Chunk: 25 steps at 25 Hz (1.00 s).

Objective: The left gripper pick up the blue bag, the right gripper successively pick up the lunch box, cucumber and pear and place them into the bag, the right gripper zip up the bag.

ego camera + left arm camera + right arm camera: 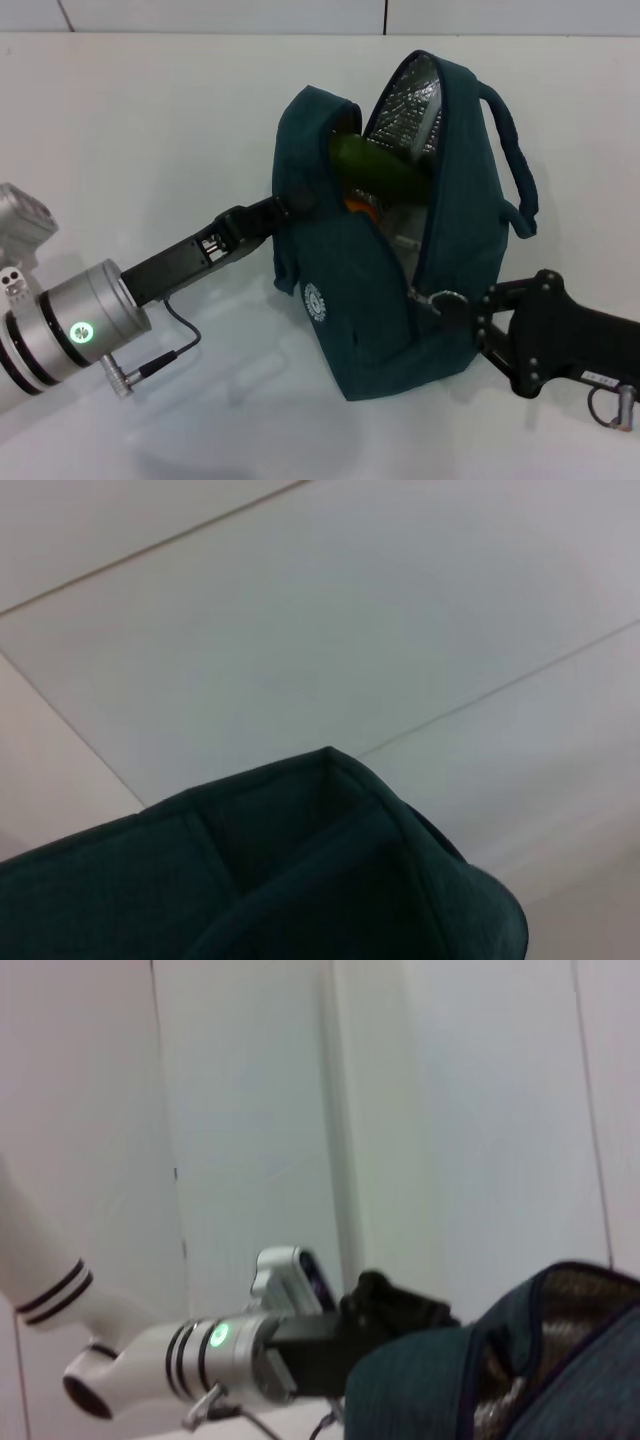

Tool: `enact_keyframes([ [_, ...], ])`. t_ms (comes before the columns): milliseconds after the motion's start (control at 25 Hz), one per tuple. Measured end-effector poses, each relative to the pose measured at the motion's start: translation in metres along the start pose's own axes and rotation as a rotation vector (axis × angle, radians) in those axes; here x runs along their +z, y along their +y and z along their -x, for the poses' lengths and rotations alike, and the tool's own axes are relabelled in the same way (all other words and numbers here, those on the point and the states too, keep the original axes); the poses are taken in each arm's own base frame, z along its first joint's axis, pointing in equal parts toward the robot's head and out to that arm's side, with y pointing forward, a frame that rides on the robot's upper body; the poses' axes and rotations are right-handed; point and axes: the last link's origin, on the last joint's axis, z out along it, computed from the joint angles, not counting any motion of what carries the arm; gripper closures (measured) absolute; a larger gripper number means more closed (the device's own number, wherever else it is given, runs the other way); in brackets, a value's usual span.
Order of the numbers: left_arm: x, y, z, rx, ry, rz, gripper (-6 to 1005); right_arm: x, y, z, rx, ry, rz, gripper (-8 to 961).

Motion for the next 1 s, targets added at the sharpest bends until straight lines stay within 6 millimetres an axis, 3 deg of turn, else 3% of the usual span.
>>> enact_keyframes([
  [320, 0.002, 0.004, 0.002, 0.079, -0.040, 0.030, 868, 0.003, -0.003, 0.006, -0.026, -0.020, 0.014, 945],
  [1000, -0.010, 0.011, -0.011, 0.383, 0.004, 0.053, 193, 0.021, -0.014, 0.036, -0.132, -0.104, 0.052, 945],
])
